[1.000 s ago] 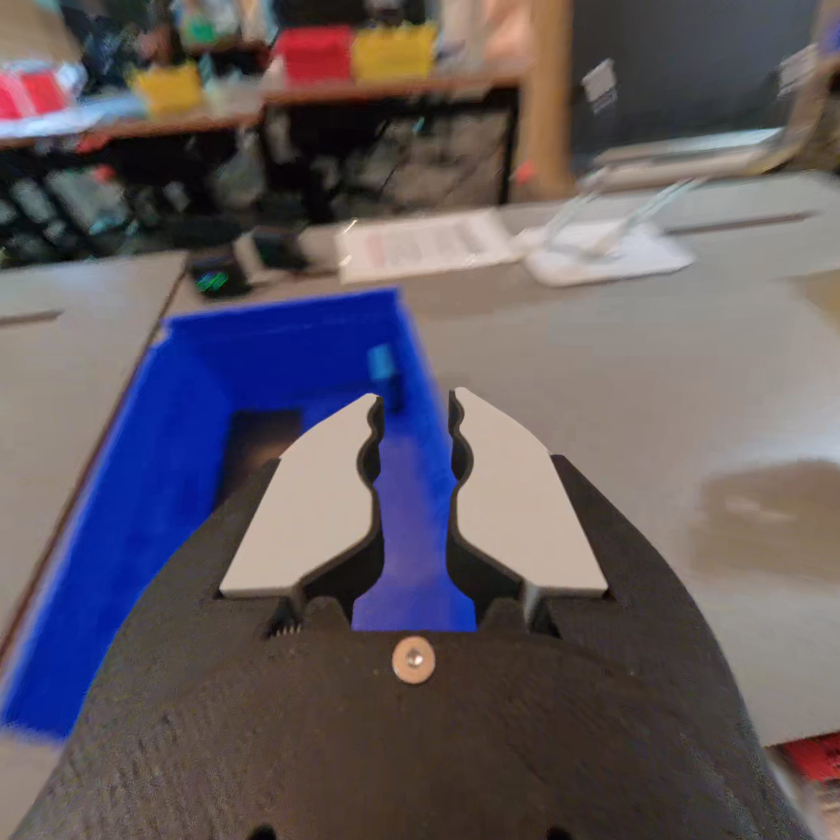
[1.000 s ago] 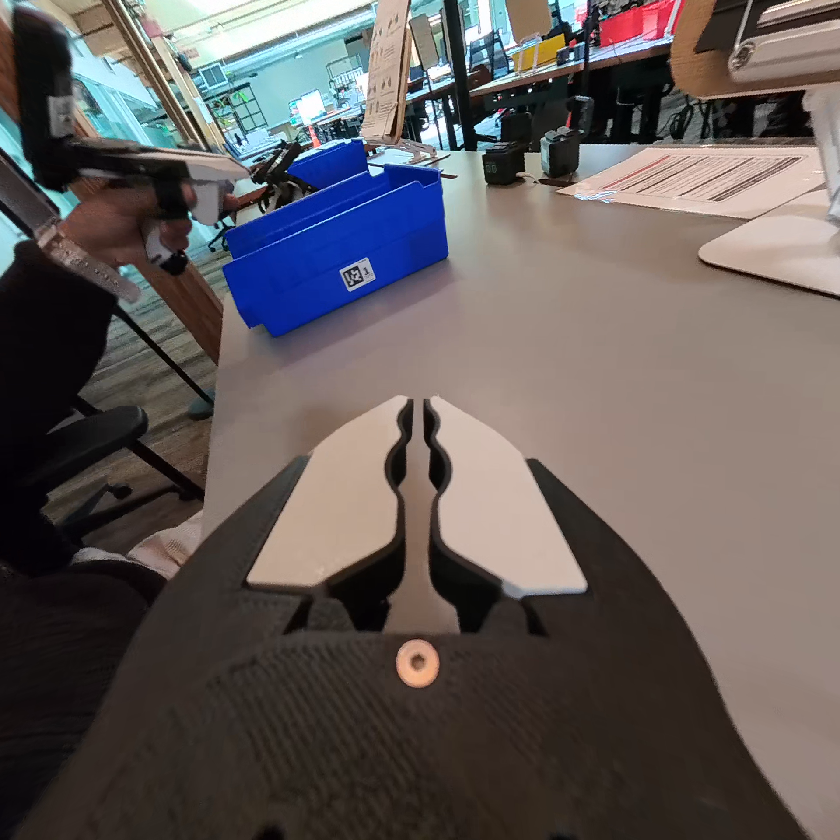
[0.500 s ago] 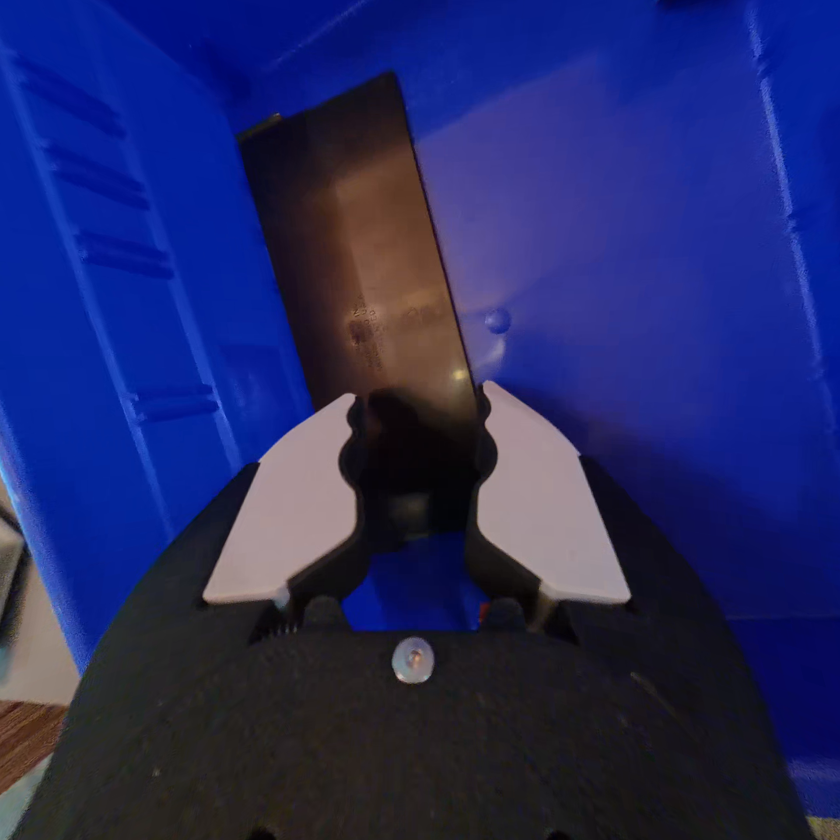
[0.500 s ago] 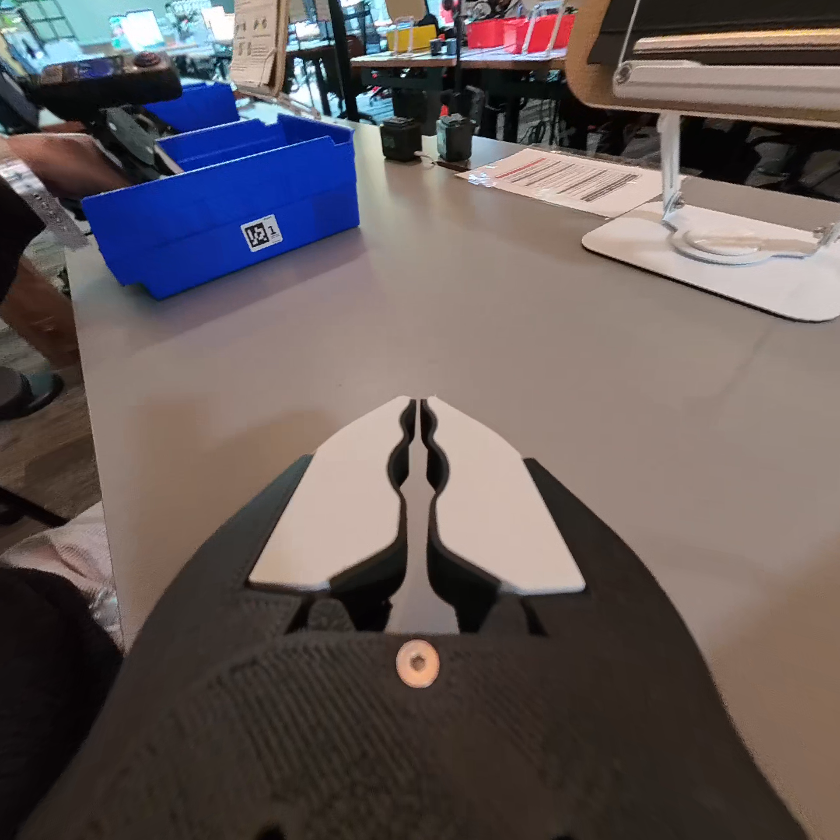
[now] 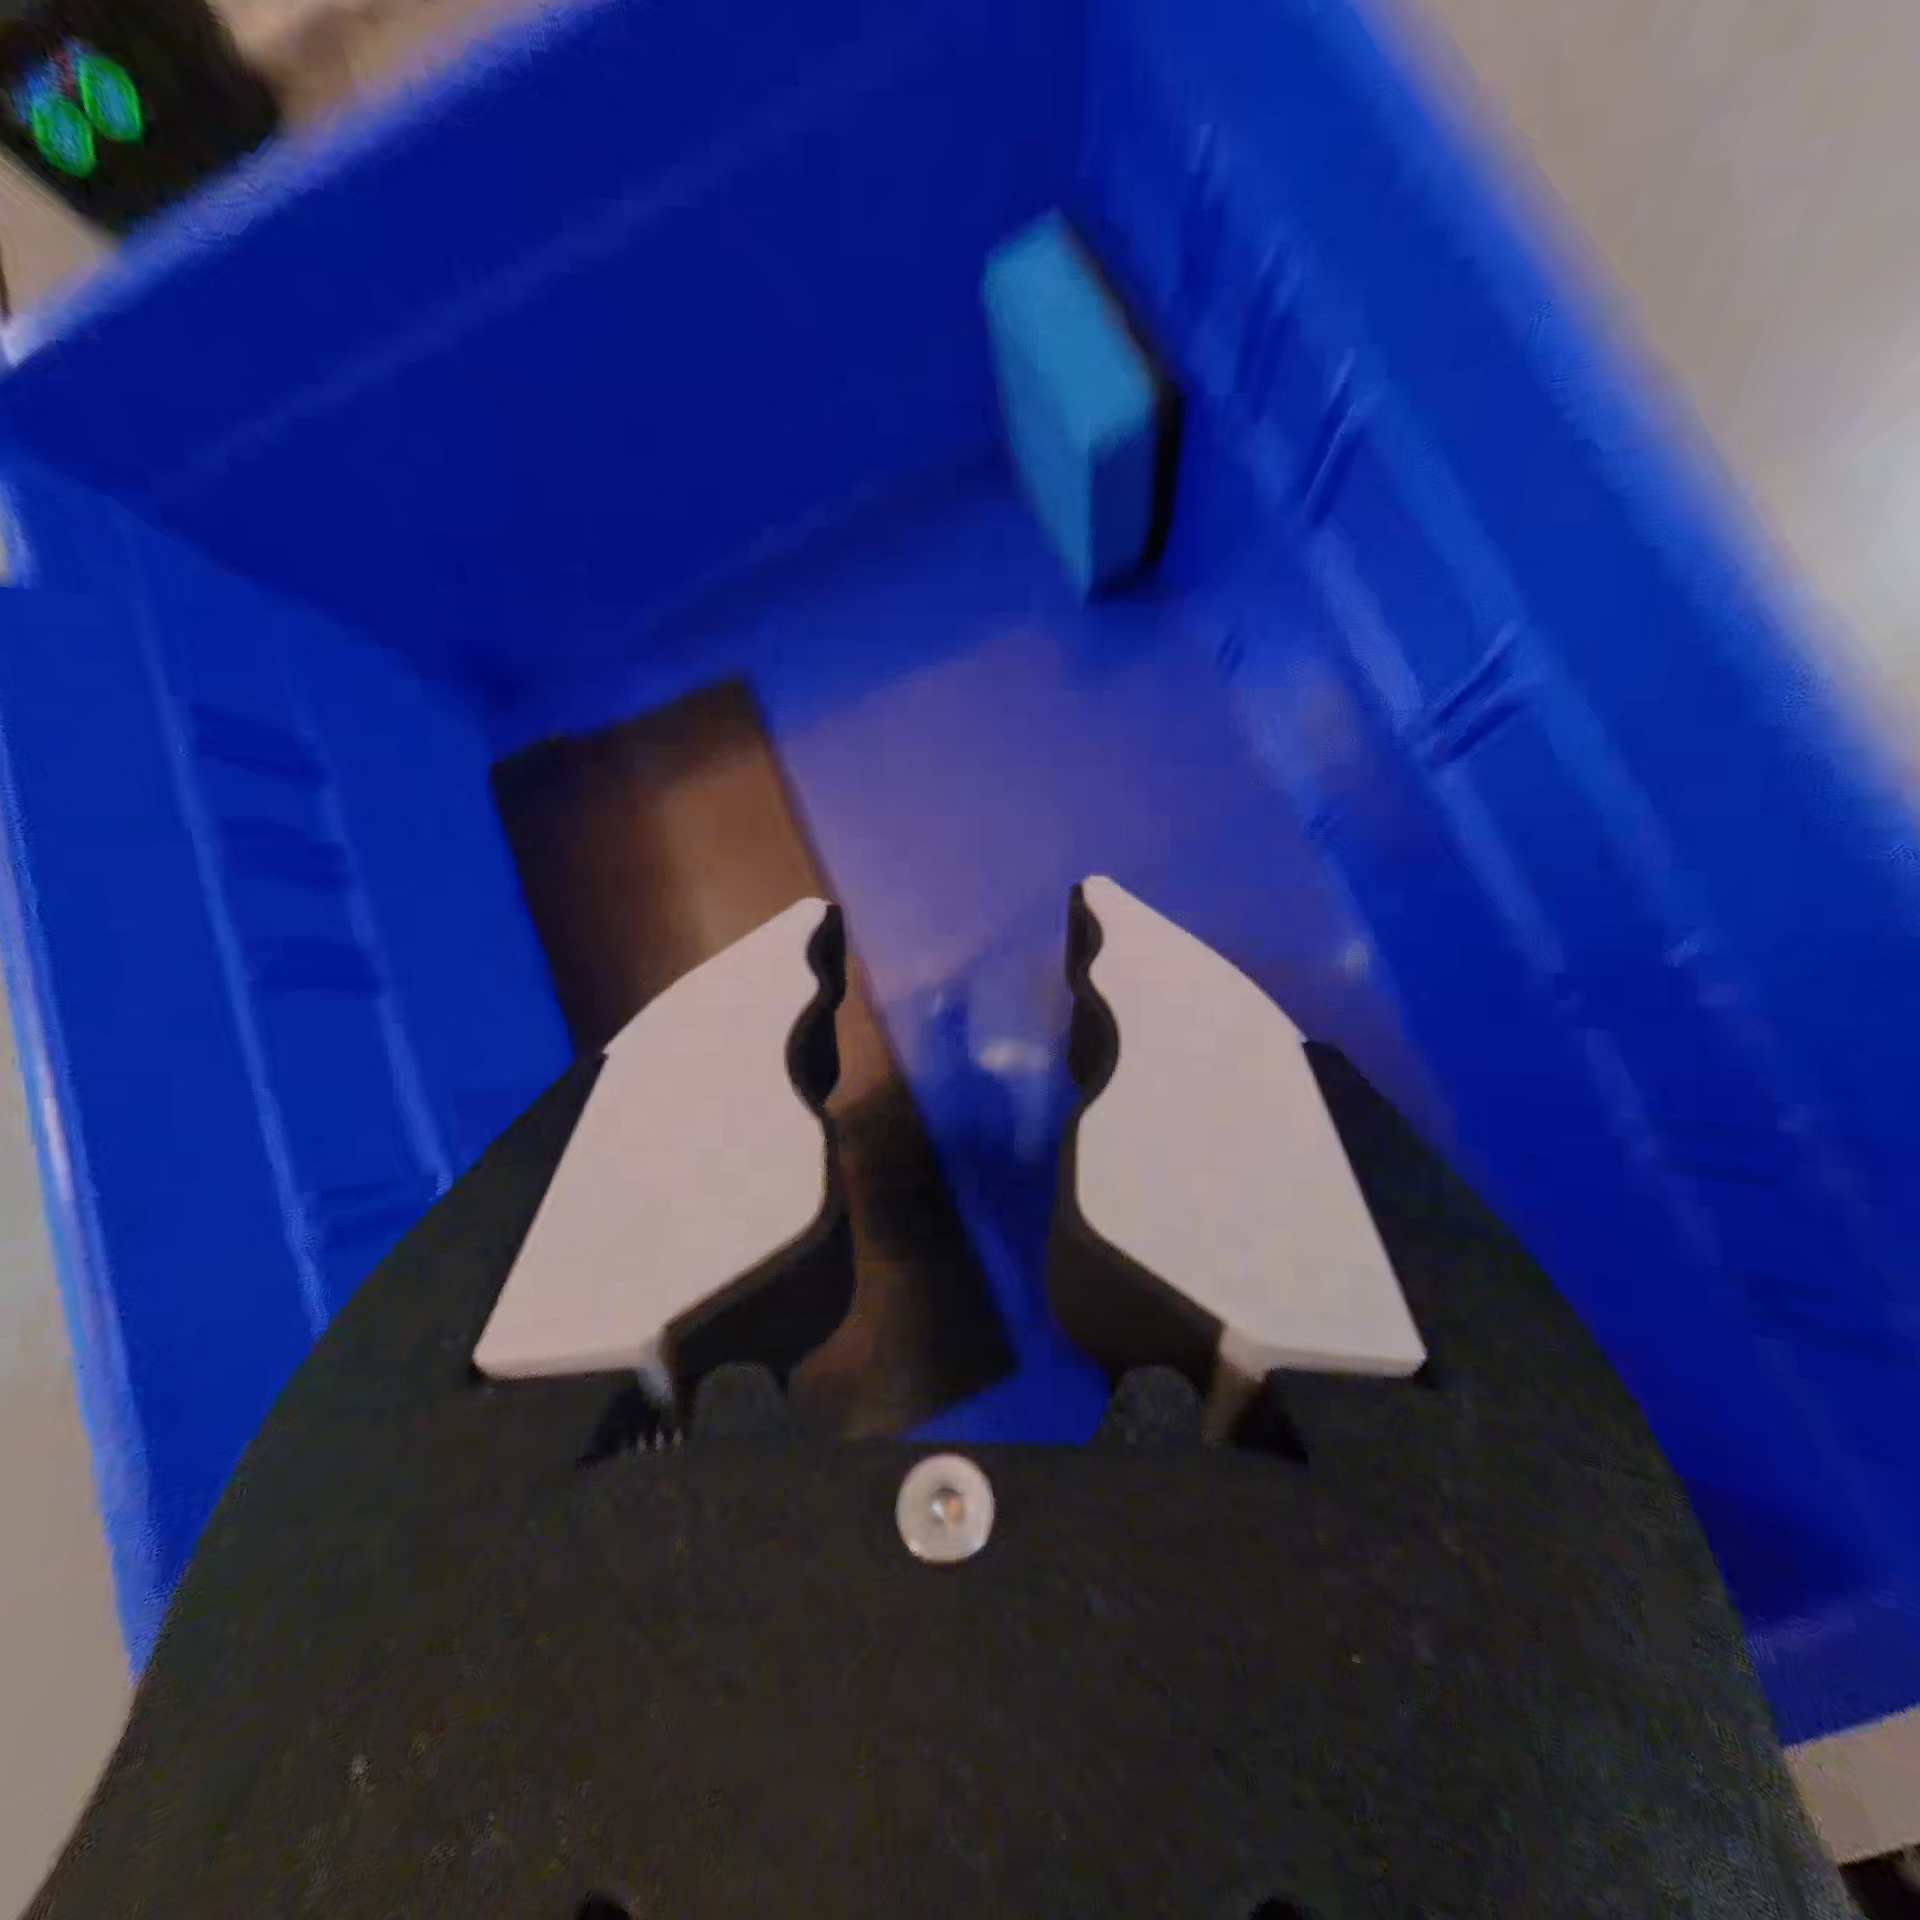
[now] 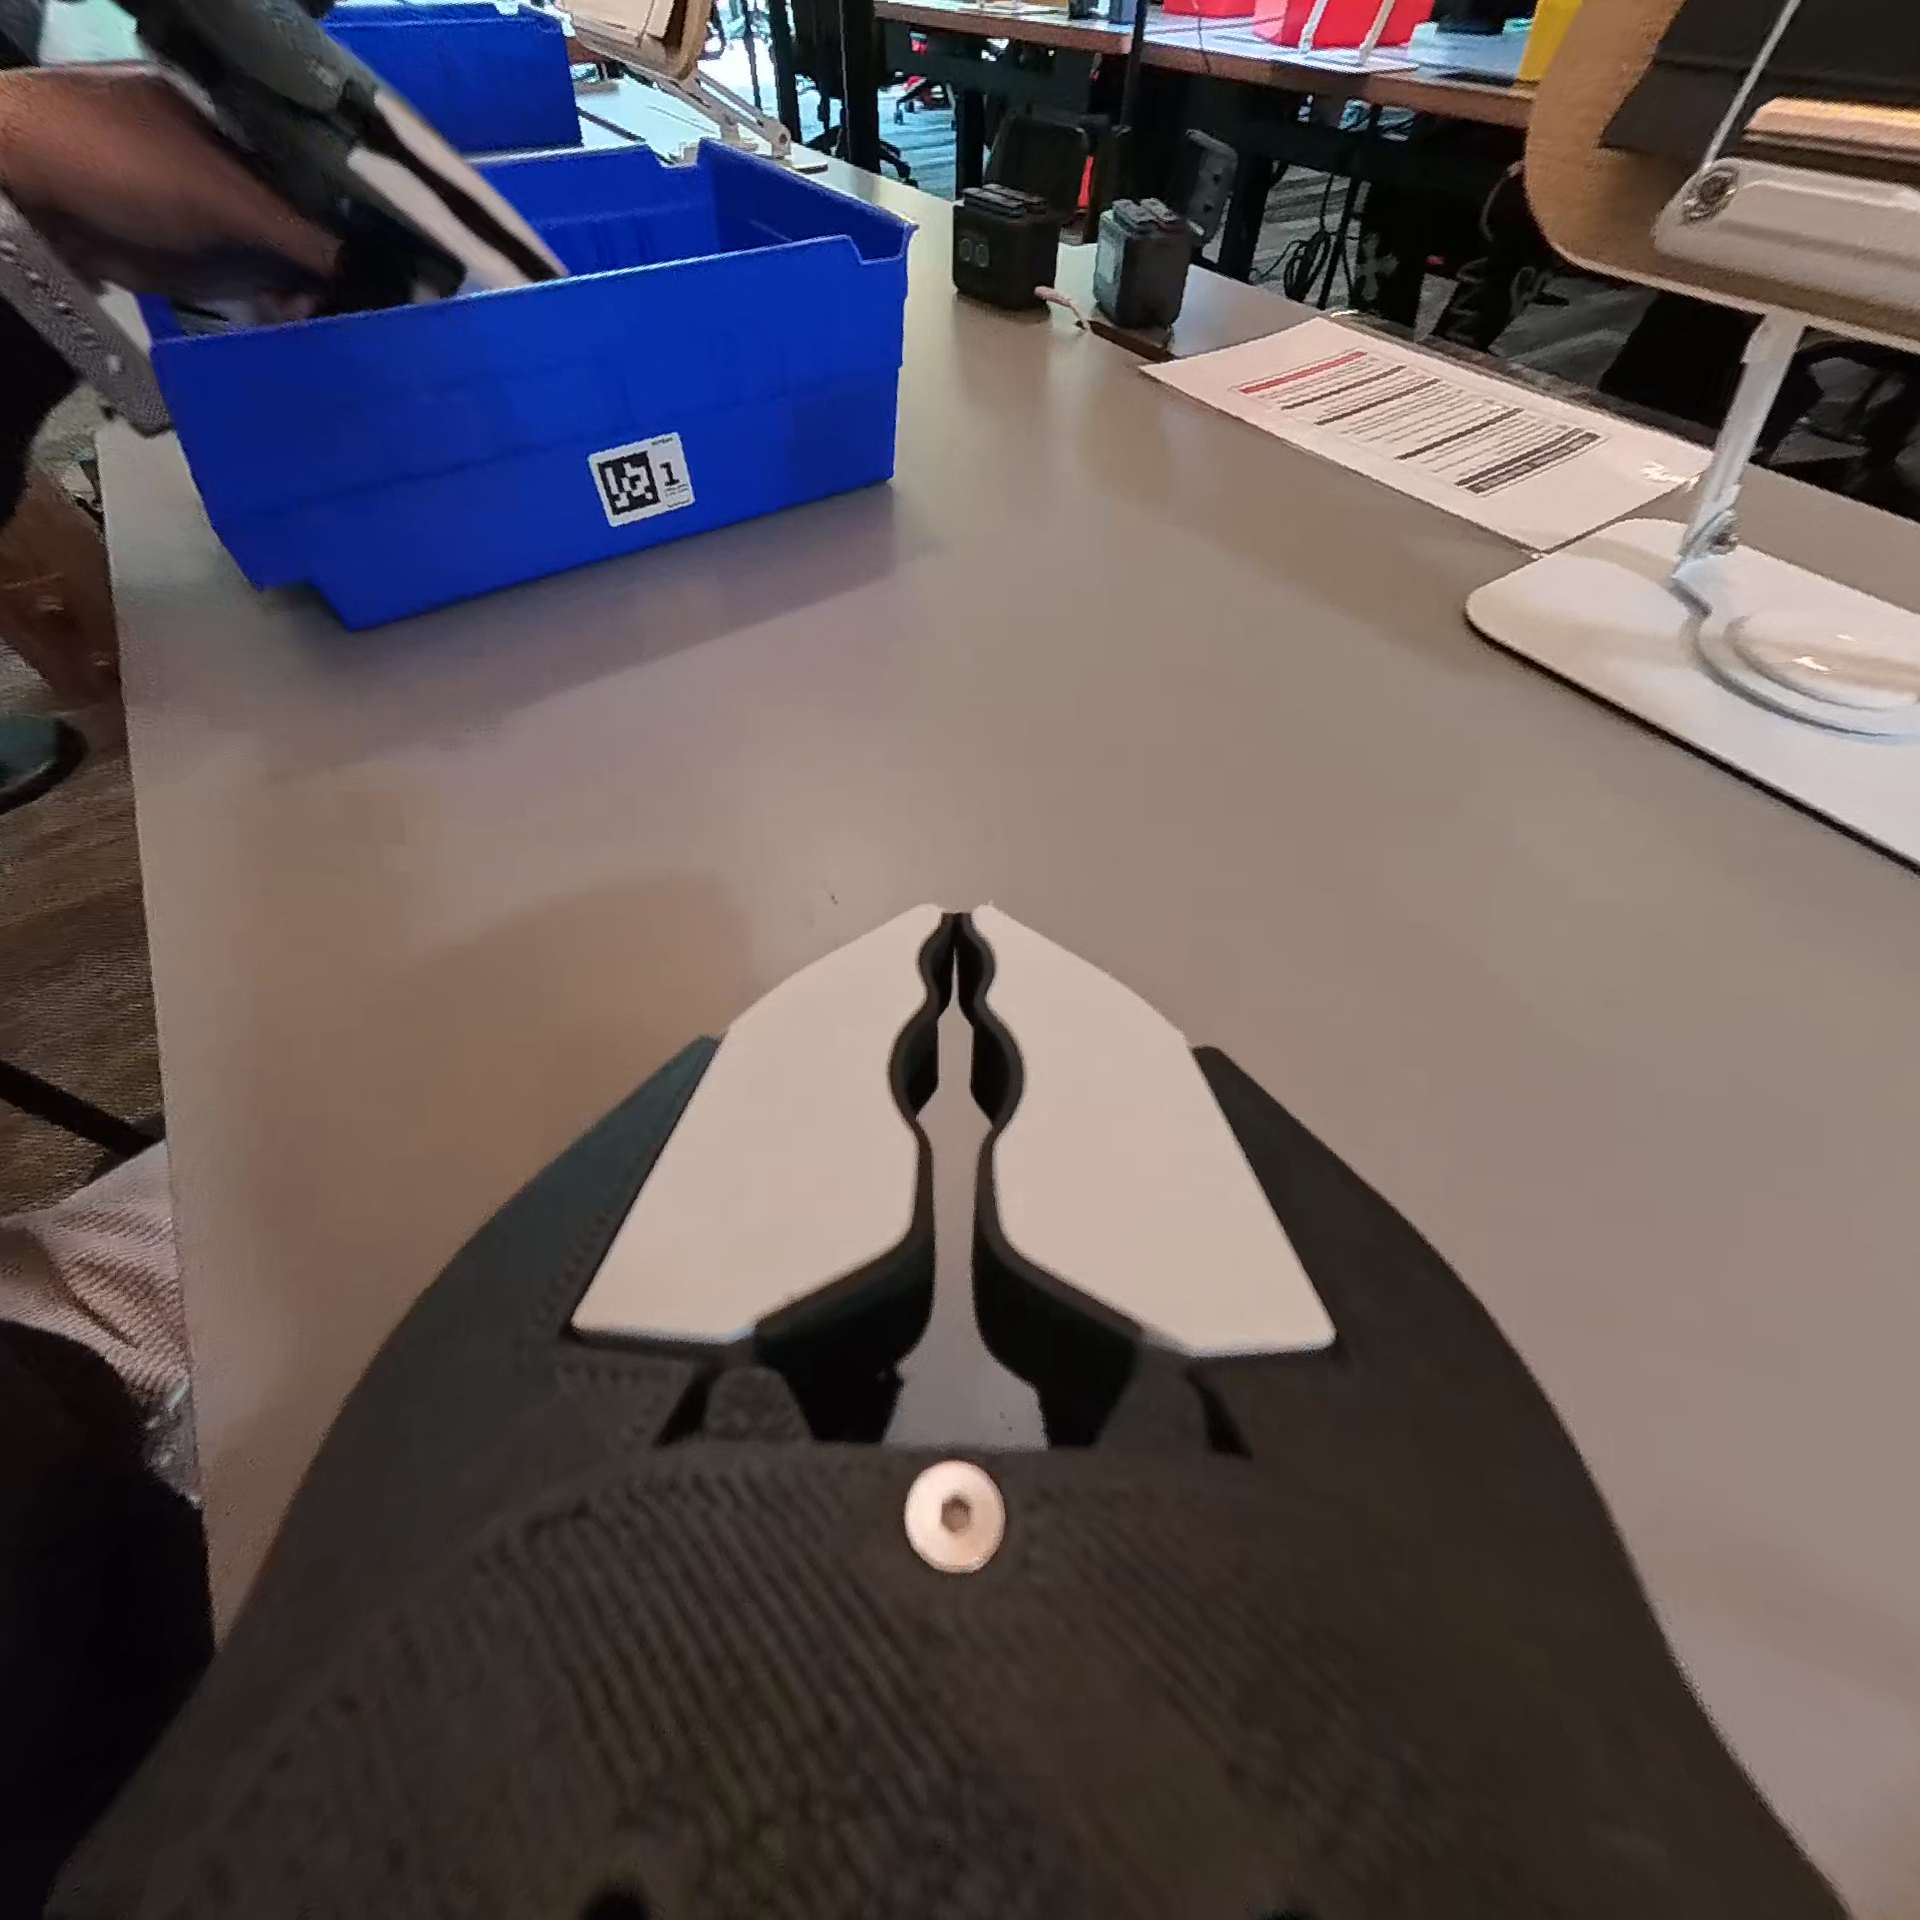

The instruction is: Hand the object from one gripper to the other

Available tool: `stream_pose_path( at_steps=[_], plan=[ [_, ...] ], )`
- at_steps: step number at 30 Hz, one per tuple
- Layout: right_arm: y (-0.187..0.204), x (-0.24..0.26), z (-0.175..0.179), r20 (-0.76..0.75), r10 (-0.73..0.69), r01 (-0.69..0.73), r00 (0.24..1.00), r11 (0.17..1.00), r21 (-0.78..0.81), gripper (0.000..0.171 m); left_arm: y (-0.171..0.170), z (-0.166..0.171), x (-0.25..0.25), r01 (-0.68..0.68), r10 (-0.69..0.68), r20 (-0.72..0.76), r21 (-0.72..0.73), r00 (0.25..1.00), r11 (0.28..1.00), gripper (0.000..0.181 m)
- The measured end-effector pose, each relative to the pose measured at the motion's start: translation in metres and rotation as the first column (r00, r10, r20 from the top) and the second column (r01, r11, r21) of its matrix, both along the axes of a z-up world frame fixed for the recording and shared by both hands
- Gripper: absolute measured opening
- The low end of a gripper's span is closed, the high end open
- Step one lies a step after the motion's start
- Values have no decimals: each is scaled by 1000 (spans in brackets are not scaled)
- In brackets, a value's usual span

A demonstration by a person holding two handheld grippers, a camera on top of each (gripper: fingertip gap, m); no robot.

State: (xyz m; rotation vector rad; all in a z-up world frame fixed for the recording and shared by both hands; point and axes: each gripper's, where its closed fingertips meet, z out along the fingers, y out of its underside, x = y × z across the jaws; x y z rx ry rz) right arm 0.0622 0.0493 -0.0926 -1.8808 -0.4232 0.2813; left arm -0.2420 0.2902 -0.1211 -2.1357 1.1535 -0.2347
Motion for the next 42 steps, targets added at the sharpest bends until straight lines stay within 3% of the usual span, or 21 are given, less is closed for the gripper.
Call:
stream_pose_path(
  at_steps=[1, 5, 9, 12, 13, 15, 17, 19, 22, 26, 29, 32, 35, 39, 42],
  plan=[
    [1, -2, -1, -4, 6, -6, 1000, 1000, -2, 0, 3, 10, 14, 15, -15, 76, 1, 997, 1000, 45],
    [-2, -3, 3, 4, 9, -10, 1000, 1000, 15, 0, 31, 14, 47, 17, -5, 174, -66, 985, 998, 45],
    [-11, 10, 21, 9, -20, 20, 1000, 997, 70, 0, 36, 2, 87, 103, 4, 331, -307, 944, 946, 51],
    [-18, 22, 33, -13, -38, 39, 999, 994, 98, 0, 53, -12, 92, 59, 19, 281, -267, 959, 962, 60],
    [-20, 26, 35, -20, -41, 42, 999, 994, 103, 0, 53, -12, 93, 57, 30, 291, -287, 956, 956, 54],
    [-23, 32, 36, -24, -42, 44, 999, 993, 108, 0, 48, -5, 98, 76, 31, 342, -295, 939, 953, 24],
    [-23, 35, 35, -18, -33, 34, 999, 994, 107, 0, 51, -6, 88, 36, 21, 261, -209, 965, 977, 24],
    [-23, 37, 36, -7, -12, 12, 1000, 994, 109, 0, 51, 9, 81, 7, 39, 294, -153, 955, 988, 23],
    [-20, 35, 41, -9, 28, -27, 1000, 992, 121, 0, 44, 69, 73, -24, 84, 525, -120, 847, 992, 22],
    [-16, 22, 41, -143, 92, -73, 985, 989, 131, 1, -11, 176, 85, 69, -25, 803, -20, 596, 997, 23],
    [-17, 11, 28, -286, 125, -100, 950, 990, 101, 3, -79, 215, 127, 201, -118, 868, 22, 483, 979, 23],
    [-25, 7, 30, -428, 158, -130, 890, 987, 95, 6, -159, 221, 180, 345, -194, 892, 46, 409, 938, 23],
    [-29, 19, 46, -488, 179, -129, 854, 982, 135, 9, -212, 197, 228, 385, -207, 896, 43, 394, 922, 23],
    [-46, 47, 79, -400, 174, -52, 900, 953, 298, 2, -239, 146, 277, 470, -149, 897, -72, 417, 880, 24],
    [-53, 61, 88, -355, 142, -2, 924, 930, 368, 0, -235, 146, 295, 529, -19, 943, -170, 333, 831, 23]
  ],
)
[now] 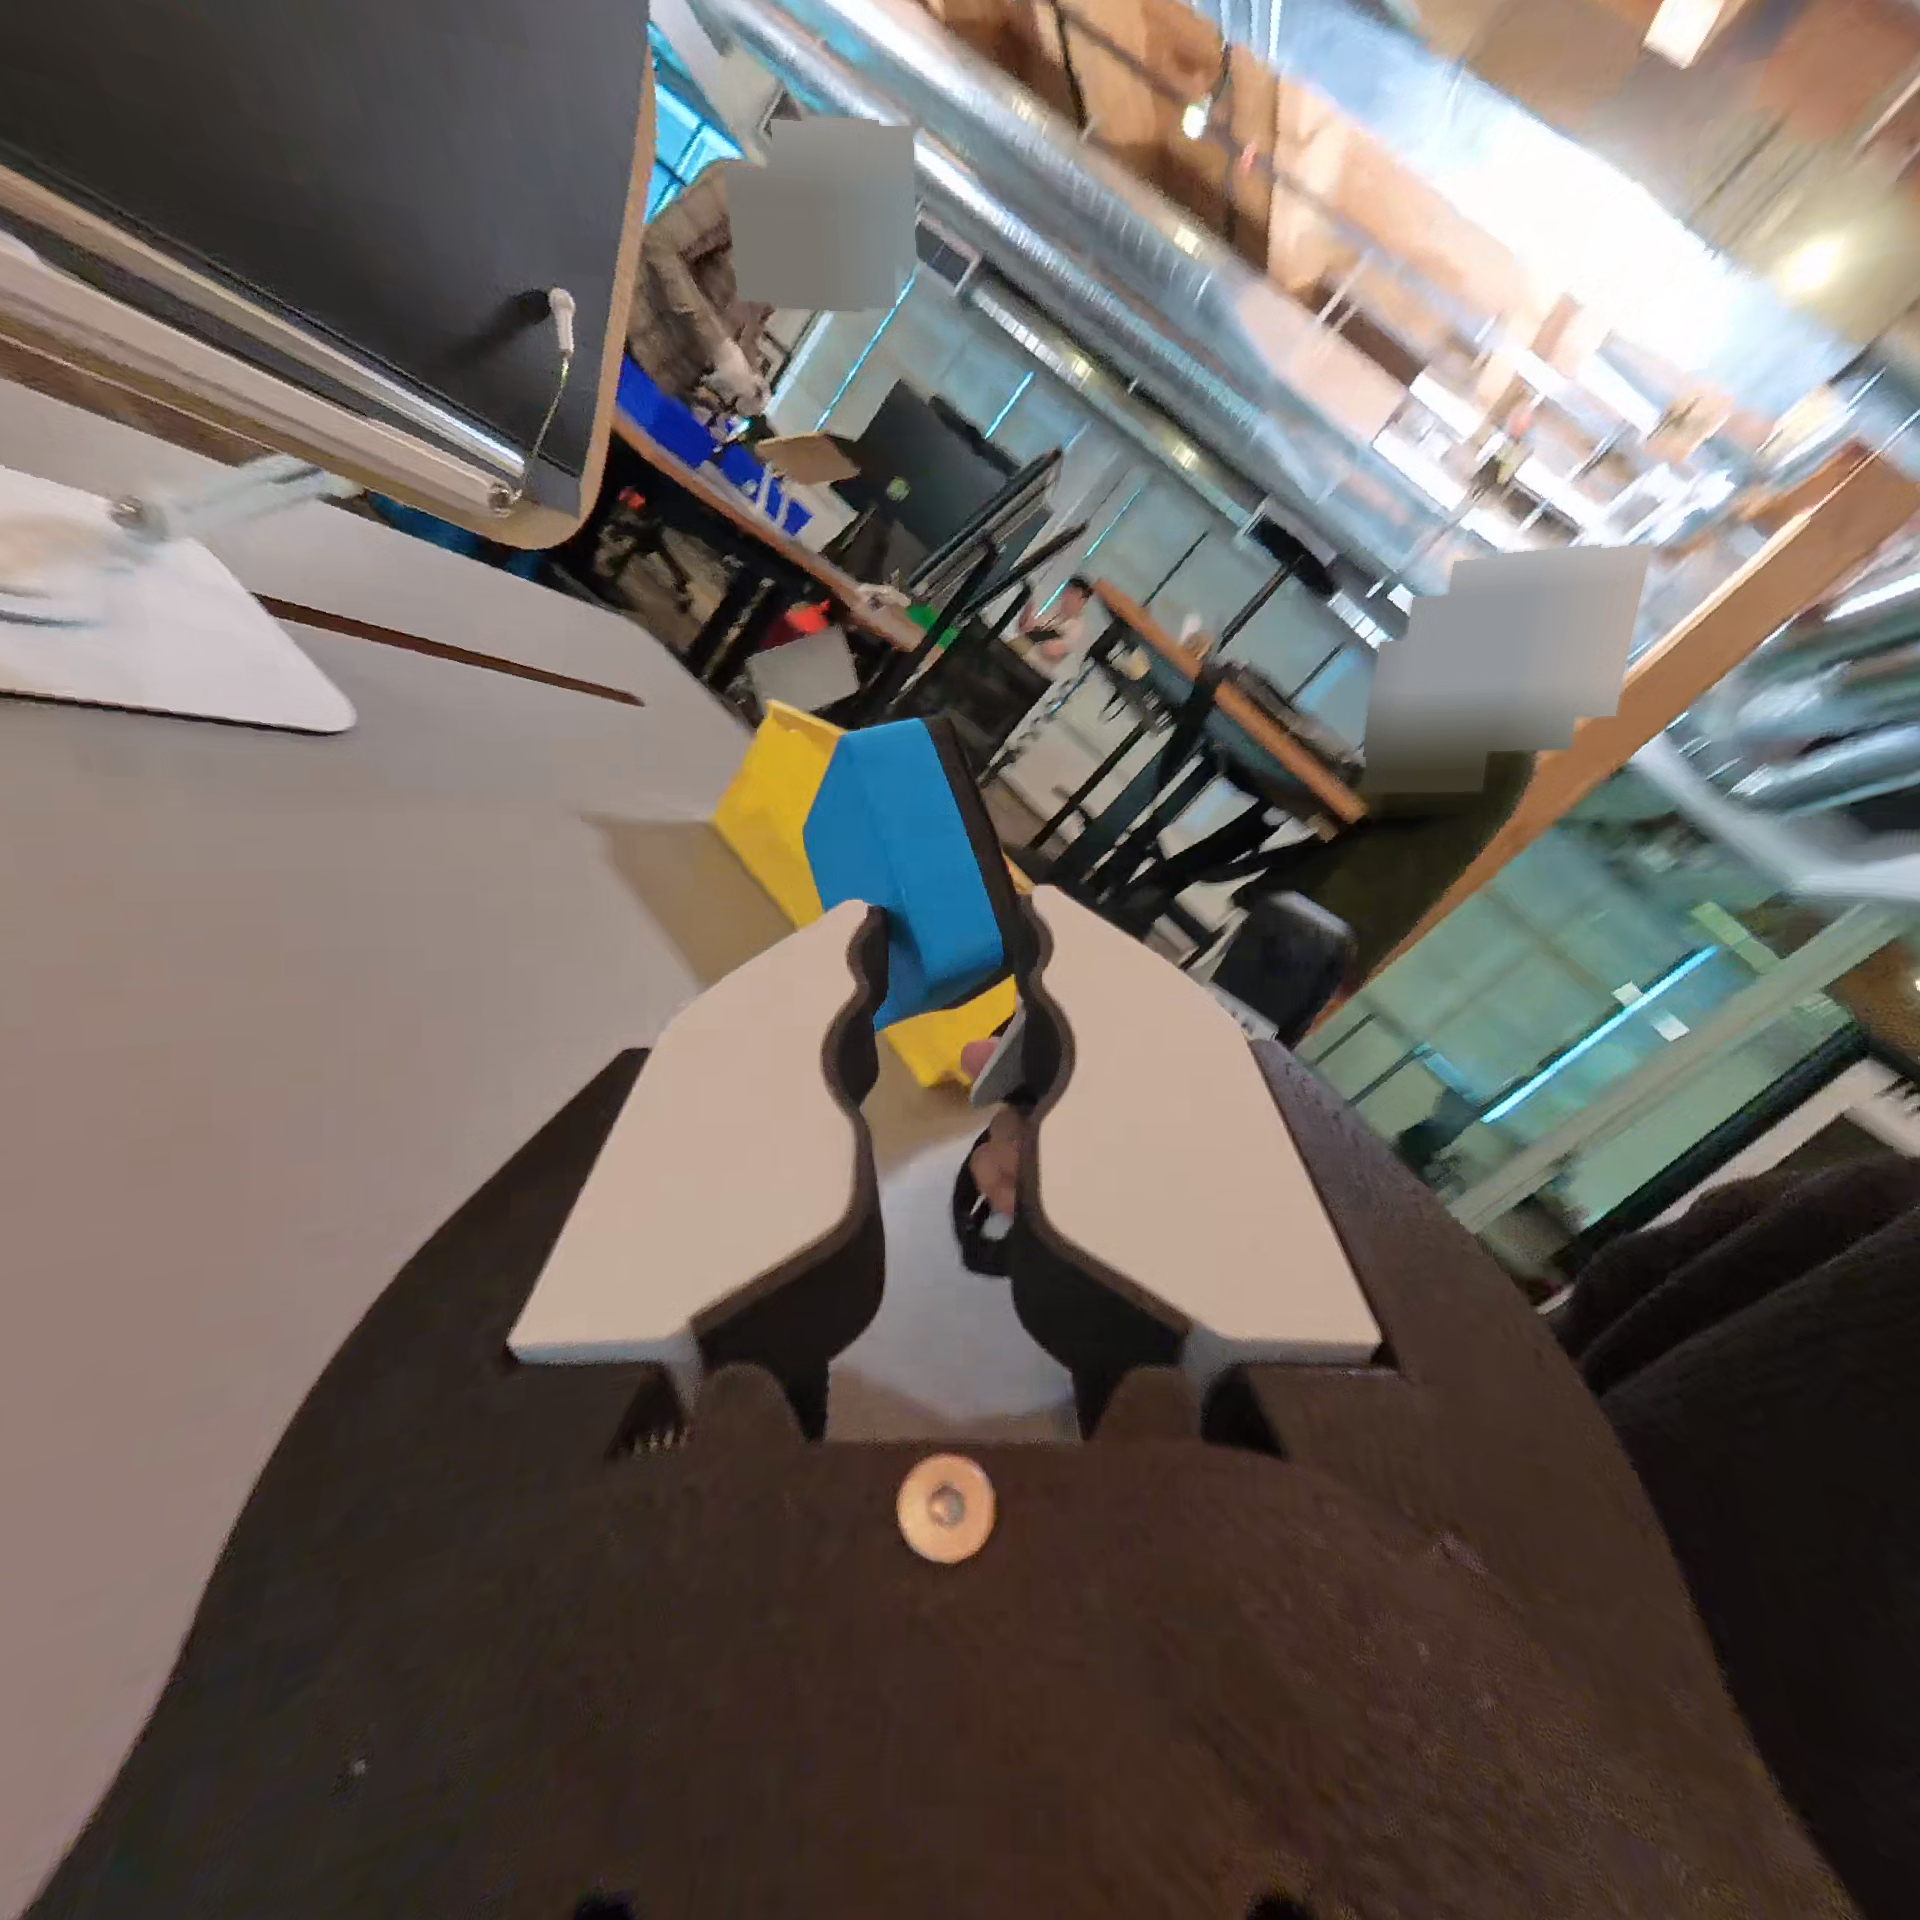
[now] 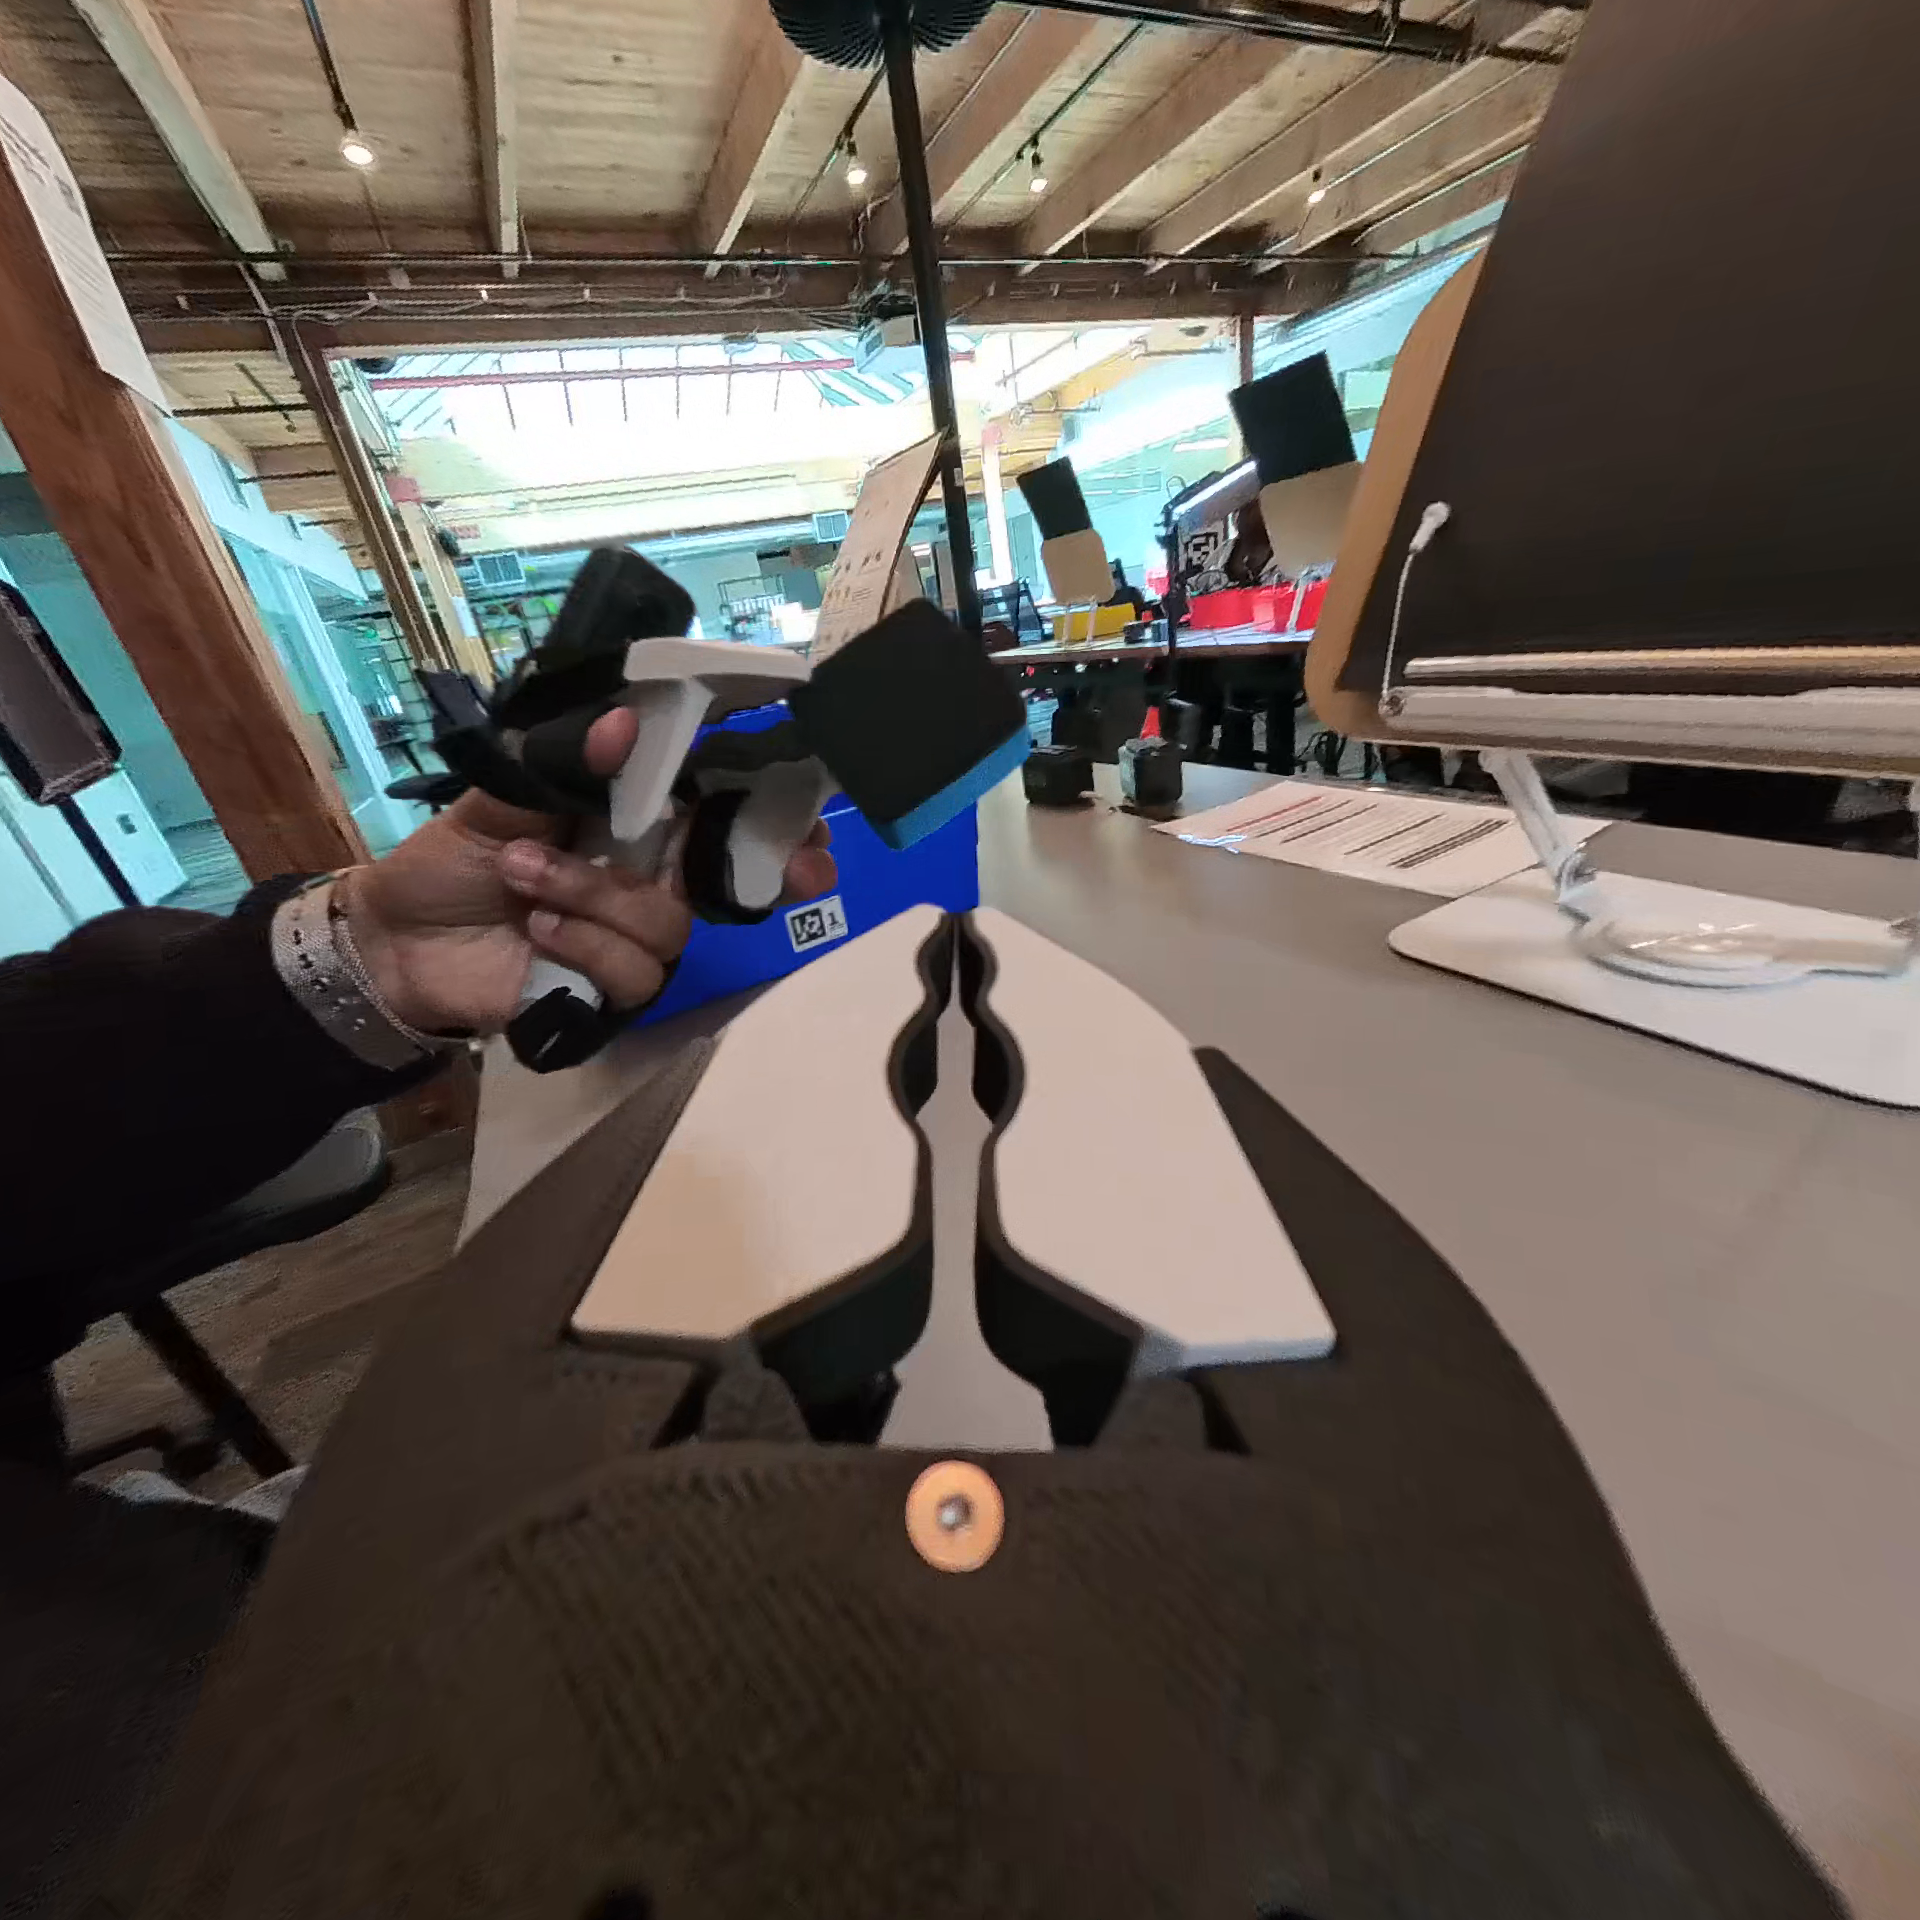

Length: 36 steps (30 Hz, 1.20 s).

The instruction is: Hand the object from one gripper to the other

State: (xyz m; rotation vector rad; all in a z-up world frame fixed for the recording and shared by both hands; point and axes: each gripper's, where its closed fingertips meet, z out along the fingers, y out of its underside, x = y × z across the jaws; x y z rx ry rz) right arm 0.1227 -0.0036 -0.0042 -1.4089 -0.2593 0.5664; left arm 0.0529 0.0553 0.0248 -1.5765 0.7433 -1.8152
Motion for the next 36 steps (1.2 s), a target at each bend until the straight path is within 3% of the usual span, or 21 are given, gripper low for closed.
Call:
stream_pose_path(
  at_steps=[4, 6, 8, 12, 15, 19, 28, 32, 36],
  plan=[
    [0, -5, -13, -52, 57, -61, 997, 994, -86, 9, -1, 0, 14, 108, -94, 163, -79, 982, 991, 24],
    [-2, -9, -20, -36, 72, -75, 997, 990, -115, 12, -13, -5, 8, 164, -175, 284, 62, 943, 985, 24],
    [-3, -10, -27, 3, 70, -69, 998, 988, -137, 14, -10, -35, 8, 143, -171, 239, 132, 956, 981, 24],
    [-1, -10, -39, 73, 55, -43, 996, 987, -155, 19, 1, -29, 5, 233, -208, 355, -30, 911, 972, 24],
    [4, -15, -48, 81, 90, -75, 993, 983, -165, 29, -2, -25, 9, 276, -235, 384, -53, 893, 960, 24],
    [-2, -27, -47, -51, 165, -172, 985, 968, -181, 43, -23, -32, 22, 359, -310, 368, -71, 876, 931, 24],
    [-13, -26, -32, -282, 195, -249, 939, 953, -170, 40, -52, -41, 32, 412, -392, 313, 2, 865, 911, 24],
    [-10, -21, -27, -424, 229, -315, 876, 938, -143, 37, -59, -44, 32, 410, -387, 322, -3, 864, 912, 23],
    [-8, -23, -26, -607, 294, -451, 738, 884, -120, 32, -64, -50, 28, 425, -414, 285, 26, 864, 905, 24]
  ],
)
